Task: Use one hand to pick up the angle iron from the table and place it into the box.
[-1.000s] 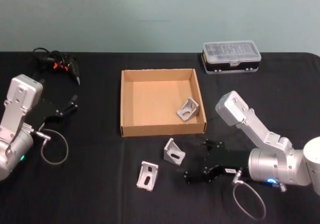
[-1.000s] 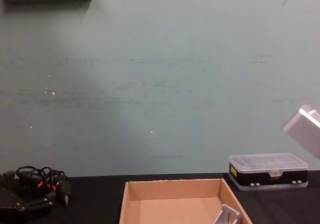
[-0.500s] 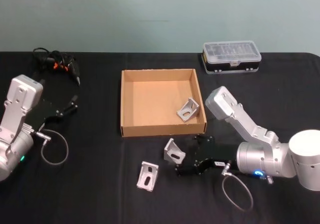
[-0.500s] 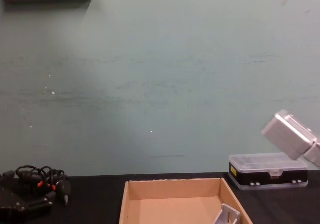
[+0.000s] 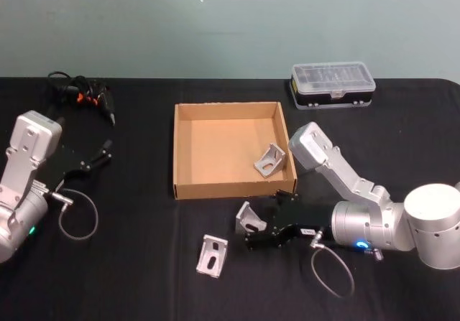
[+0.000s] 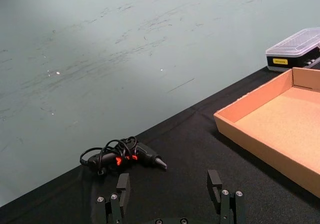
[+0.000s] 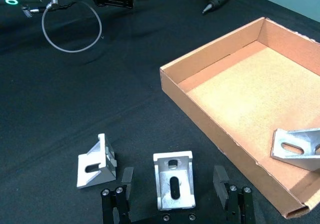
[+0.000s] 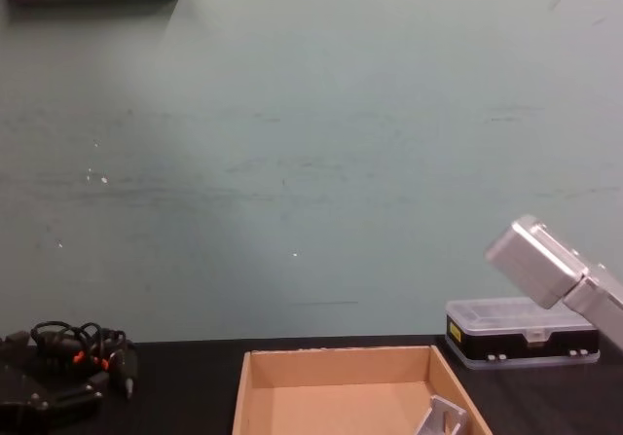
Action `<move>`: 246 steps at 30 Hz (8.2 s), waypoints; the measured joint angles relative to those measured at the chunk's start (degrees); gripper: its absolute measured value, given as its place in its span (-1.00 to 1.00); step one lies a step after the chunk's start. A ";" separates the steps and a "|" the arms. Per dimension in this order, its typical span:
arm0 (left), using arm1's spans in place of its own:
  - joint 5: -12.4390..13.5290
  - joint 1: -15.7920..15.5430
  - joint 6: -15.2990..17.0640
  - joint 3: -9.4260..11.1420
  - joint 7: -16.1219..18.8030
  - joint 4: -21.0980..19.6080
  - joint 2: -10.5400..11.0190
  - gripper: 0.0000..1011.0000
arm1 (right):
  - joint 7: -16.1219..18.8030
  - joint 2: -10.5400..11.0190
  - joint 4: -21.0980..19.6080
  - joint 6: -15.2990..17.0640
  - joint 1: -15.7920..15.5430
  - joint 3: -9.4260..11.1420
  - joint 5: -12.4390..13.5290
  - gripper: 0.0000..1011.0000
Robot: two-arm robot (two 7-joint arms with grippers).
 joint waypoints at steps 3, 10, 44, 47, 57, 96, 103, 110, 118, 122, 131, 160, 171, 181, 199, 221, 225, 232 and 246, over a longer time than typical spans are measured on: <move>0.00 0.00 0.00 0.00 0.00 0.00 0.00 1.00 | 0.18 -0.55 0.84 -0.23 0.53 -0.39 -0.06 0.99; 0.00 0.00 0.00 0.00 0.00 0.00 0.00 1.00 | 0.46 -1.22 2.04 -0.49 1.24 -0.89 -0.21 0.99; 0.00 0.00 0.00 0.00 0.00 0.00 0.00 1.00 | 0.26 -2.89 4.67 -1.47 1.82 -1.15 0.29 -0.11; 0.00 0.00 0.00 0.00 0.00 0.00 0.00 1.00 | 0.18 -2.92 4.57 -1.59 1.64 -1.00 0.43 -0.11; 0.00 0.00 0.00 0.00 0.00 0.00 0.00 1.00 | -2.12 -1.02 -1.39 -1.36 0.10 1.26 0.97 -0.11; 0.00 0.00 0.00 0.00 0.00 0.00 0.00 1.00 | -6.03 -16.62 21.21 -4.65 13.33 1.52 -7.65 -0.11; 0.00 0.00 0.00 0.00 0.00 0.00 0.00 1.00 | -5.50 -18.11 24.36 -4.73 14.47 1.13 -8.95 -0.11; 0.00 0.00 0.00 0.00 0.00 0.00 0.00 1.00 | -5.07 -18.59 25.34 -4.40 14.71 1.01 -10.03 -0.11; 0.00 0.00 0.00 0.00 0.00 0.00 0.00 1.00 | -4.83 -18.67 25.20 -4.26 14.43 1.62 -10.77 0.24; 0.00 0.00 0.00 0.00 0.00 0.00 0.00 1.00 | -5.26 -18.18 23.46 -4.20 13.60 2.46 -10.83 0.55; 0.00 0.00 0.00 0.00 0.00 0.00 0.00 1.00 | -6.53 -15.64 15.94 -3.52 10.47 4.54 -10.70 0.99; 0.00 0.00 0.00 0.00 0.00 0.00 0.00 1.00 | 0.59 -1.18 -12.10 1.77 -2.62 3.06 -3.73 0.99; 0.00 0.00 0.00 0.00 0.00 0.00 0.00 1.00 | 0.90 -1.30 -9.92 2.23 -3.06 1.54 -0.81 0.99; 0.00 0.00 0.00 0.00 0.00 0.00 0.00 1.00 | 1.26 -2.37 -6.03 2.83 -1.04 -2.08 -0.56 0.99; 0.00 0.00 0.00 0.00 0.00 0.00 0.00 1.00 | -0.16 -4.62 -1.47 3.35 0.93 -4.30 -0.14 0.99; 0.00 0.00 0.00 0.00 0.00 0.00 0.00 1.00 | -0.21 -4.21 -1.68 4.55 1.50 -5.41 -0.11 0.20; 0.00 0.00 0.00 0.00 0.00 0.00 0.00 1.00 | -0.02 -4.17 -1.52 4.20 1.56 -5.57 -0.09 0.01; 0.00 0.00 0.00 0.00 0.00 0.00 0.00 1.00 | 0.11 -4.15 -1.36 3.74 1.62 -5.77 -0.12 -0.49; 0.00 0.00 0.00 0.00 0.00 0.00 0.00 1.00 | -0.60 -3.68 -2.77 3.45 1.03 -4.91 0.00 -0.83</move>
